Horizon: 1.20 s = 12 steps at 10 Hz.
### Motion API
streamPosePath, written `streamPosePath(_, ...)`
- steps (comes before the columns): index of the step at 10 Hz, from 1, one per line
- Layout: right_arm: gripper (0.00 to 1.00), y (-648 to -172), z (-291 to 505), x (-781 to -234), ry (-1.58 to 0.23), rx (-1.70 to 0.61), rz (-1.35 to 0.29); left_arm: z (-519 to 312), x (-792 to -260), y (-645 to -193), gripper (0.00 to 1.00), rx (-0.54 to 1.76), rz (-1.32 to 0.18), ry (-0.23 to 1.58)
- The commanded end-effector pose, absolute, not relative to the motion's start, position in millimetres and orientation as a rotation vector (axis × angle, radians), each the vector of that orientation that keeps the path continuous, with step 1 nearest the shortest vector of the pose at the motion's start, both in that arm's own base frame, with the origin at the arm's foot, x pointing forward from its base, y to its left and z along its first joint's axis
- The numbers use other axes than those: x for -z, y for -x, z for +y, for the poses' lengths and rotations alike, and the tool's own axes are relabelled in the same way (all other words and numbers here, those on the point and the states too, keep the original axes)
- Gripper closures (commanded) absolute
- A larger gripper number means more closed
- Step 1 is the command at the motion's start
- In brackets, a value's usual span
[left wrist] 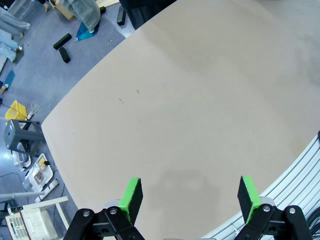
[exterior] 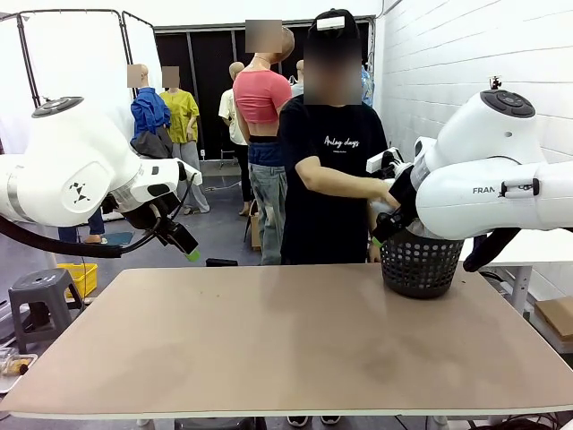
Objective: Fold the training pants.
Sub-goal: Grab both ends of the Training pants handed by a person.
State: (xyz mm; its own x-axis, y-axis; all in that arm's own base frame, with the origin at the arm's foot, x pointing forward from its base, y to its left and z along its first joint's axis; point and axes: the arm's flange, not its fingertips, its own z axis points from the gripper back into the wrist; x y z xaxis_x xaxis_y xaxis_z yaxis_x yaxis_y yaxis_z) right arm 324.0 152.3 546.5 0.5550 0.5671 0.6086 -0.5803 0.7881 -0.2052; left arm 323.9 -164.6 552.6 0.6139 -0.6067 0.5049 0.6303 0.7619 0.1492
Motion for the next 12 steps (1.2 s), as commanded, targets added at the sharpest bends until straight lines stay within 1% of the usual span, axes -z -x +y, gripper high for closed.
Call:
streamPosePath(1, 0.0, -324.3, 152.4, -545.9, -0.021, -0.678, -0.712, -164.4, -552.5, -324.2, 0.0, 0.715, -0.565, 0.047)
streamPosePath(12, 0.0, -324.3, 152.4, -545.9, -0.021, -0.678, -0.712, -164.4, -552.5, -324.2, 0.0, 0.715, -0.565, 0.047)
